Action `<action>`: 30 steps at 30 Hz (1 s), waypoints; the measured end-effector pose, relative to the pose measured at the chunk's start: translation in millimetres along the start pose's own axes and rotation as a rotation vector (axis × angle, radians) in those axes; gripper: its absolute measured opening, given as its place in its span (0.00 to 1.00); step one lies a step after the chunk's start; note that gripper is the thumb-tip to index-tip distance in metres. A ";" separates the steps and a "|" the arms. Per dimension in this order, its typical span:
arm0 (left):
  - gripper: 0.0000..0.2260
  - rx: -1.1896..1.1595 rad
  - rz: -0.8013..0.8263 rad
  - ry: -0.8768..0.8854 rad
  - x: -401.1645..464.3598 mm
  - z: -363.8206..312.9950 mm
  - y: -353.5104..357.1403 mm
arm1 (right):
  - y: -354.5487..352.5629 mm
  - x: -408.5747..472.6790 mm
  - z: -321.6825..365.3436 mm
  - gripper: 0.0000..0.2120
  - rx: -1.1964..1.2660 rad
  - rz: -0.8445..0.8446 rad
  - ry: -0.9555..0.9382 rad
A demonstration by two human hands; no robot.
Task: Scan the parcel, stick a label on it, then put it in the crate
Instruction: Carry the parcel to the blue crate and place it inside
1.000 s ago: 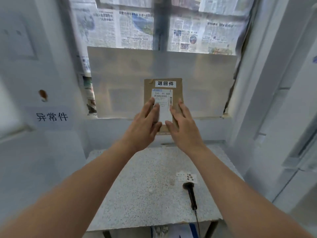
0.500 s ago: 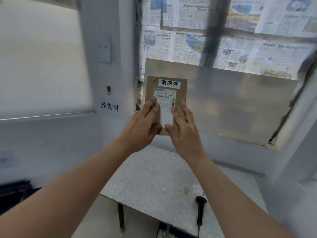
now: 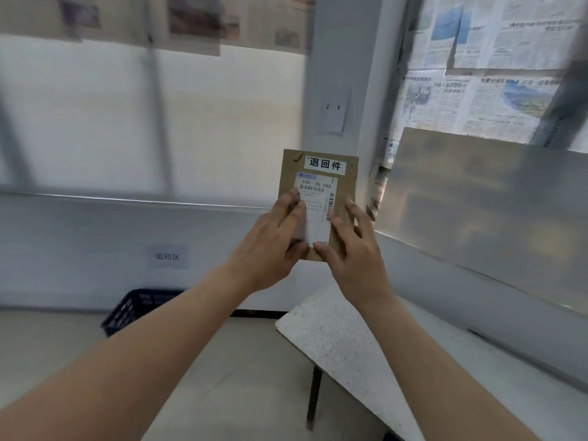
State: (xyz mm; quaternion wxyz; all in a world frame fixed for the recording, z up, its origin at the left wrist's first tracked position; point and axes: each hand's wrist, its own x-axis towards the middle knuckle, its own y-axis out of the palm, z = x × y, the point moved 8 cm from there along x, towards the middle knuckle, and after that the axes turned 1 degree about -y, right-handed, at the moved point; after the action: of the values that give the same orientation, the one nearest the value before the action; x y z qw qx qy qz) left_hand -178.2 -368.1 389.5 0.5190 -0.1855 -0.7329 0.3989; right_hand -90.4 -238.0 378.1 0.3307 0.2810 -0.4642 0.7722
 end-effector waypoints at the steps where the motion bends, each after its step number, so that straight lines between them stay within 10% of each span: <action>1: 0.33 0.011 0.007 -0.007 -9.4 16.2 -7.7 | 16.9 1.1 11.4 0.28 0.020 0.012 -0.003; 16: 0.33 0.101 0.035 -0.176 -129.6 235.5 -92.0 | 242.6 21.6 155.7 0.27 0.196 0.172 -0.061; 30: 0.34 0.112 0.111 -0.397 -121.0 431.8 -36.6 | 460.2 91.0 122.1 0.25 0.308 0.319 -0.077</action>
State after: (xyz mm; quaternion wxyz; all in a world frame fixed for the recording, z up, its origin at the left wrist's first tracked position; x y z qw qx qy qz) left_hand -517.9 -642.9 282.1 0.3511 -0.1144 -0.7860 0.4958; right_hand -486.7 -486.7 251.4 0.1396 0.2805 -0.3916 0.8652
